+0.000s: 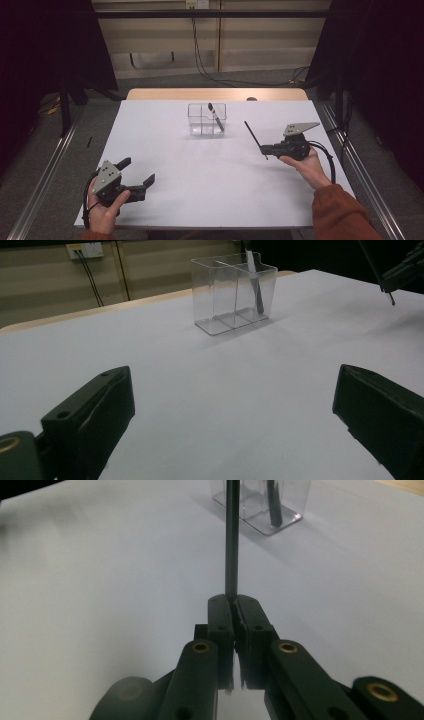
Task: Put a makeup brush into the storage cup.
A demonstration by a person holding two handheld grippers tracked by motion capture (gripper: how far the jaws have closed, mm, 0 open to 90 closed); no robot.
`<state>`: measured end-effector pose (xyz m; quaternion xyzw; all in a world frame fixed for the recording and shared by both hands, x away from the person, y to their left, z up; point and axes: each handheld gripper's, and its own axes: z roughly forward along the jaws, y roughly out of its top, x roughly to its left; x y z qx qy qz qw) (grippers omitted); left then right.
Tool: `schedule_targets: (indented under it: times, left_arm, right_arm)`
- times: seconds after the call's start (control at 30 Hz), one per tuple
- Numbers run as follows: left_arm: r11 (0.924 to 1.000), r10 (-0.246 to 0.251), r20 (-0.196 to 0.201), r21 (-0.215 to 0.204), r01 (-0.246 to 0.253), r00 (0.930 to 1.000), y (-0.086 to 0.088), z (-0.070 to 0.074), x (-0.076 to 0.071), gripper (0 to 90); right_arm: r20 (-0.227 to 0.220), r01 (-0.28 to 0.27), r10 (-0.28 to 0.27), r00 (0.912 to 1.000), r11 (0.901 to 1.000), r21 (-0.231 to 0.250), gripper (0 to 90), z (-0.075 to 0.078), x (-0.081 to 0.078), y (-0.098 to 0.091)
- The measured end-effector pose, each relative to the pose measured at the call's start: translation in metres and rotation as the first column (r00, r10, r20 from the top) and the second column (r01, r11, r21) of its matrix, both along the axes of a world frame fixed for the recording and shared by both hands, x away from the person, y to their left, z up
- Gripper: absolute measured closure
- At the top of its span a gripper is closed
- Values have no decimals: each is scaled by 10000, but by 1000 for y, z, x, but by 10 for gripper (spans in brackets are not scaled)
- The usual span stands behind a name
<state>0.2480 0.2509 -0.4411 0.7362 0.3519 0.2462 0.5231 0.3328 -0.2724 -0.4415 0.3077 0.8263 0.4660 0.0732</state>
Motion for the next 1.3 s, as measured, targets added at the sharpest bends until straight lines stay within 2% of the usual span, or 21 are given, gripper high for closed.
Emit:
schedule_targets:
  times: [0.13,0.3,0.4,0.57,0.73,0.87,0.93,1.03,1.3]
  left_arm:
    - [9999,-136,-6,-50,136,9999,-1,0,0,32]
    - [9994,-290,13,-164,290,9996,-2,1,1,32]
    - [9987,-458,3,-221,458,9990,-3,1,2,31]
    - [9982,-552,71,-236,554,9984,-5,3,3,31]
    - [9969,-773,151,-101,774,9969,-10,4,3,29]
    - [9954,-944,200,-146,947,9953,-15,6,3,29]
    - [9934,-1145,234,-28,1146,9931,-17,8,2,29]
    - [9914,-1299,309,-127,1304,9910,-19,10,-1,27]
    - [9856,-1691,158,15,1691,9855,-28,8,0,27]
  right_arm:
    - [115,-4,2,9999,9999,159,861,0,-5,2]
    - [179,-347,341,9993,9988,335,861,5,-13,6]
    - [75,-454,450,9990,9976,523,861,5,-15,8]
    - [-2,-1044,1045,9945,9934,469,861,6,-19,19]
    - [18,-1284,1285,9917,9903,539,861,8,-21,27]
    - [17,-1457,1458,9893,9879,527,861,9,-22,34]
    - [-34,-1584,1588,9873,9860,523,861,9,-23,37]
    - [-91,-1810,1817,9833,9823,486,861,9,-24,43]
    - [-223,-2414,2424,9699,9696,388,861,8,-25,60]
